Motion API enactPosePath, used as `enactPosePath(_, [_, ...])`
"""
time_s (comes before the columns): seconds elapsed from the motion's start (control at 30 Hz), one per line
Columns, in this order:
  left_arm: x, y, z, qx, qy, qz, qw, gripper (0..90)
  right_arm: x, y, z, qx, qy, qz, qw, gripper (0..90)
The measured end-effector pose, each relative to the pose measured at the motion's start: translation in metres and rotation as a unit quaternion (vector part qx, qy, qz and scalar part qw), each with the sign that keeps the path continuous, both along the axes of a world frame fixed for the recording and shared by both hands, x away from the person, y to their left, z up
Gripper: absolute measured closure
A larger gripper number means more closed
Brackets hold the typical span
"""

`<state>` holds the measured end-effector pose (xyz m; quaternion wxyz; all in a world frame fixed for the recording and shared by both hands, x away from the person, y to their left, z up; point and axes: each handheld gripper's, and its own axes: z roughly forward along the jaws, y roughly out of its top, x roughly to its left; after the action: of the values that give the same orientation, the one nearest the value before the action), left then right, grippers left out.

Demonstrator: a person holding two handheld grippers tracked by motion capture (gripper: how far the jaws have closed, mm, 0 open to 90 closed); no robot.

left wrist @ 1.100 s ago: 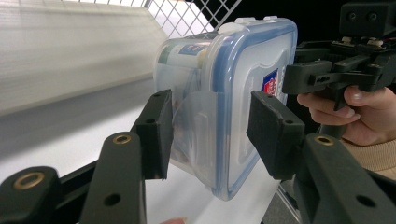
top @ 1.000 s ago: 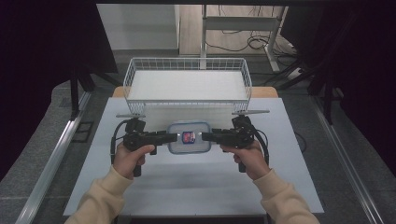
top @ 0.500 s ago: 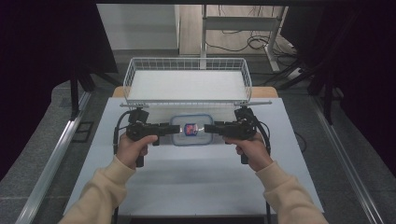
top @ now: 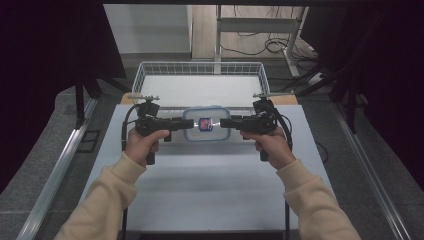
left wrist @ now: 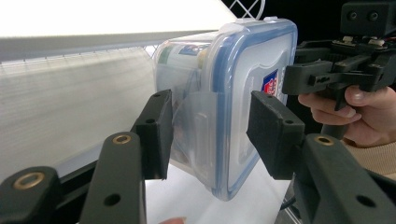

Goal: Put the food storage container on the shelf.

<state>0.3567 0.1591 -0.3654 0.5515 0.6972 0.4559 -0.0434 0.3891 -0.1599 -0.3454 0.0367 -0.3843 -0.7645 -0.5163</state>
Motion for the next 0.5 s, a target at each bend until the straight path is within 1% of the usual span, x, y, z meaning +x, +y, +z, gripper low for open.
enactPosePath(0.17, [0.006, 0.001, 0.0, 0.001, 0.002, 0.0, 1.0, 52.1, 0.005, 0.001, 0.0, 0.002, 0.003, -0.002, 1.0, 51.2])
enactPosePath(0.27, [0.01, 0.002, 0.002, -0.001, 0.003, 0.0, 1.0, 52.1, 0.008, 0.002, 0.001, 0.001, 0.001, -0.001, 1.0, 51.1])
enactPosePath(0.33, [0.012, 0.003, 0.003, -0.002, 0.004, -0.001, 1.0, 52.1, 0.01, 0.002, 0.003, 0.0, 0.001, -0.002, 1.0, 51.2])
enactPosePath(0.37, [0.017, 0.003, 0.005, -0.002, 0.003, -0.002, 1.0, 52.1, 0.013, 0.002, 0.004, 0.0, 0.0, -0.002, 1.0, 51.2])
enactPosePath(0.4, [0.017, 0.003, 0.005, -0.002, 0.003, -0.002, 1.0, 52.1, 0.013, 0.002, 0.004, 0.0, 0.0, -0.002, 1.0, 51.2])
enactPosePath(0.47, [0.022, 0.003, 0.008, -0.001, 0.003, -0.004, 1.0, 52.1, 0.017, 0.003, 0.007, -0.001, 0.002, -0.005, 1.0, 51.1])
enactPosePath(0.5, [0.022, 0.003, 0.008, -0.001, 0.003, -0.004, 1.0, 52.1, 0.017, 0.003, 0.007, -0.001, 0.002, -0.005, 1.0, 51.1])
